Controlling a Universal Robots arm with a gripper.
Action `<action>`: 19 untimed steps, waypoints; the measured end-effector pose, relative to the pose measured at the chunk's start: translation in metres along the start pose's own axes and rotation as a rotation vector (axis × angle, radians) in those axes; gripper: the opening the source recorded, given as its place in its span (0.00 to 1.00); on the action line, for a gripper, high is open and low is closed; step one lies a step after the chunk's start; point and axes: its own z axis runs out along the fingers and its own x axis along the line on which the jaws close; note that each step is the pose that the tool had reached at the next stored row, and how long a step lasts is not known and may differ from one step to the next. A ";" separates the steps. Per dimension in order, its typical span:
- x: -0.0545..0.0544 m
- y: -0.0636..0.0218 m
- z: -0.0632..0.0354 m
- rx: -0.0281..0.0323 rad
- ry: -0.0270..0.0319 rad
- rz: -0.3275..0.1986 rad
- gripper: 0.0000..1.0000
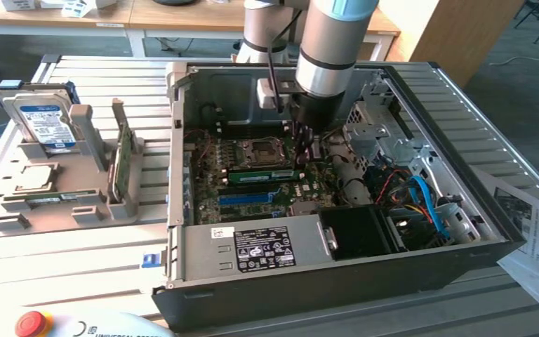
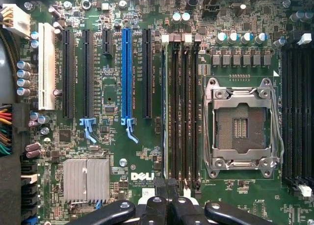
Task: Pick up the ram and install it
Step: 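Press down the ram until it locks into place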
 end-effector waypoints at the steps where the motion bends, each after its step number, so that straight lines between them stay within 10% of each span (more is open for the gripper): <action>1: 0.000 0.0000 0.0004 -0.0001 0.0001 0.000 0.11; 19: 0.000 0.0000 0.0043 -0.0001 0.0003 0.000 0.11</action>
